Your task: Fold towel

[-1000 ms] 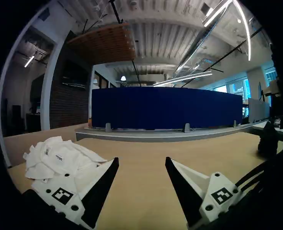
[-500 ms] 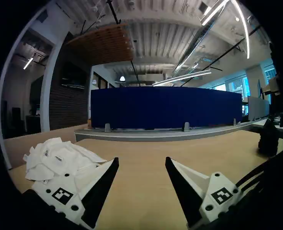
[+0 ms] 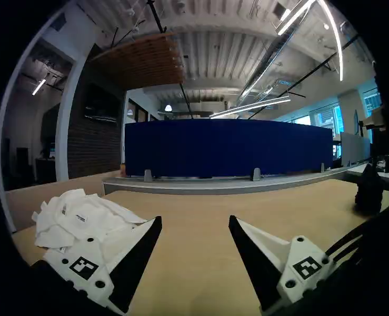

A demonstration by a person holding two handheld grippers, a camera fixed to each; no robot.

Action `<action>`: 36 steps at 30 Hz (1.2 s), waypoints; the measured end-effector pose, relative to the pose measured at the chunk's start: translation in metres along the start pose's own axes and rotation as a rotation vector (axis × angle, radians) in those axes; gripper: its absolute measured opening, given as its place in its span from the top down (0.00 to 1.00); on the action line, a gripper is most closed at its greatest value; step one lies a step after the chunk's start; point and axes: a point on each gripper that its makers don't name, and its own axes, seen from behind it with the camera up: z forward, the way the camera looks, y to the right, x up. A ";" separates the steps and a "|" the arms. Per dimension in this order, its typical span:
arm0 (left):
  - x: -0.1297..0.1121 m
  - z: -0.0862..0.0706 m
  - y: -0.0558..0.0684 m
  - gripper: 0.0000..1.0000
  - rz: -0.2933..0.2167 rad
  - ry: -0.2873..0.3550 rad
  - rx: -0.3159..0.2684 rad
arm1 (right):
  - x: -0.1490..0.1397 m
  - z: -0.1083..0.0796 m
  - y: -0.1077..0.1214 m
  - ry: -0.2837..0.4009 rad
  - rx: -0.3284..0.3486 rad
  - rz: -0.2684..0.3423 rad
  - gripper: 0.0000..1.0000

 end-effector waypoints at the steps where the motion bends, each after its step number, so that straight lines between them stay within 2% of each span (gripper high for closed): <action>1: 0.000 0.000 0.000 0.06 0.000 0.000 0.000 | 0.000 0.000 0.003 0.002 -0.003 -0.002 0.00; 6: 0.000 0.000 0.000 0.06 0.000 0.000 0.000 | -0.006 0.000 0.013 0.018 -0.011 -0.012 0.00; 14: 0.001 0.000 0.000 0.06 -0.001 0.000 0.000 | -0.035 -0.003 0.007 0.037 0.037 0.001 0.00; 21: 0.001 0.001 0.000 0.06 0.000 0.000 0.000 | -0.073 -0.006 0.009 0.044 0.060 0.005 0.00; 27: 0.001 0.000 0.001 0.06 -0.001 0.000 0.000 | -0.112 -0.009 0.021 0.031 0.036 0.025 0.00; 36: 0.002 0.000 0.001 0.06 -0.001 0.000 0.000 | -0.139 -0.011 0.021 0.046 0.048 0.050 0.01</action>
